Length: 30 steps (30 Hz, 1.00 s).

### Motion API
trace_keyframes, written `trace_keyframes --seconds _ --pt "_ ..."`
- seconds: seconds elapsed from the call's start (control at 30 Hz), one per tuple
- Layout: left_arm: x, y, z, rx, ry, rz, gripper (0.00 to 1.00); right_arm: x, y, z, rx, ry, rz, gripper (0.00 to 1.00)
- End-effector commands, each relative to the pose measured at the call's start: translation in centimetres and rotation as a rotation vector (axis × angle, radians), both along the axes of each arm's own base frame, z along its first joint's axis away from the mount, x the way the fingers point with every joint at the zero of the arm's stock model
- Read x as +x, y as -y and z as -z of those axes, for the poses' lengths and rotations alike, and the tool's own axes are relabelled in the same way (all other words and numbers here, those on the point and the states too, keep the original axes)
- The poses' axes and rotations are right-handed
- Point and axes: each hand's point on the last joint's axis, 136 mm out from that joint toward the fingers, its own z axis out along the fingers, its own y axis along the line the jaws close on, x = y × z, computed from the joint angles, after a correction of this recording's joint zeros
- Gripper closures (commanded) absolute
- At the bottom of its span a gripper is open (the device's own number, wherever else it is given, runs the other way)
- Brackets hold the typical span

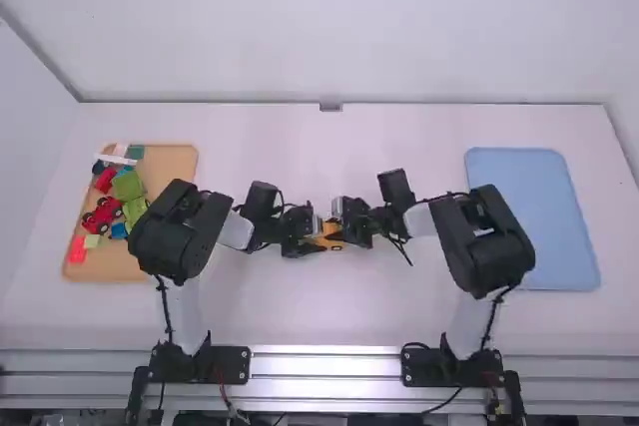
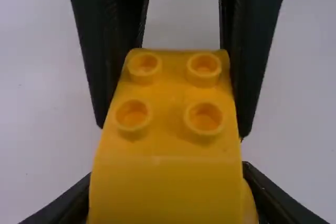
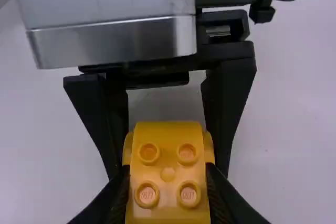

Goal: Assemble lego blocks to make yellow taxi

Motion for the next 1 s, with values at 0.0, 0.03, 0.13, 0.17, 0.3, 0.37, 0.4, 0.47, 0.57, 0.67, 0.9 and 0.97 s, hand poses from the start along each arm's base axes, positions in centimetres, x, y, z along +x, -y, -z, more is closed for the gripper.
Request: trace_keyframes --seconds 0.0,0.03,0.13,0.17,0.3,0.37,0.4,0.47,0.57,0.67,0.9,0.97 --pt "-0.1 0.1 0.1 -0.011 -0.012 0.009 0.68 -0.1 -0.1 0.8 -0.007 -0.042 0.003 1.00" --pt "-0.1 0.1 0.1 -0.012 -0.013 0.009 0.69 -0.1 -0.1 0.9 -0.009 -0.042 0.005 1.00" --pt "-0.1 0.1 0.1 -0.011 -0.011 0.008 0.69 -0.3 0.1 1.3 -0.029 -0.053 0.007 1.00" --pt "-0.1 0.1 0.1 -0.012 -0.009 0.008 0.69 -0.5 0.2 1.4 -0.036 -0.050 0.000 1.00" --pt "-0.1 0.1 0.1 -0.012 -0.009 0.008 0.70 -1.0 0.4 1.7 -0.047 -0.073 -0.006 1.00" --pt "-0.1 0.1 0.1 -0.012 -0.009 0.008 0.70 -1.2 0.5 1.8 -0.051 -0.083 -0.009 1.00" --pt "-0.1 0.1 0.1 -0.012 -0.009 0.008 0.70 -1.4 0.5 1.8 -0.051 -0.079 -0.016 1.00" --pt "-0.1 0.1 0.1 -0.012 -0.009 0.008 0.70 -1.7 0.5 1.7 -0.041 -0.081 -0.032 1.00" --pt "-0.1 0.1 0.1 -0.012 -0.010 0.009 0.71 -1.7 0.5 1.8 -0.051 -0.082 -0.030 1.00" --pt "-0.1 0.1 0.1 -0.013 -0.008 0.009 0.71 -2.4 0.2 2.0 -0.057 -0.063 -0.065 1.00" --pt "0.2 0.2 0.0 -0.011 -0.013 0.008 0.73 -2.7 0.1 3.3 -0.153 -0.082 -0.037 1.00" --pt "0.3 0.2 -0.1 -0.010 -0.017 0.008 0.73 -2.8 -0.1 3.7 -0.175 -0.082 -0.036 1.00"
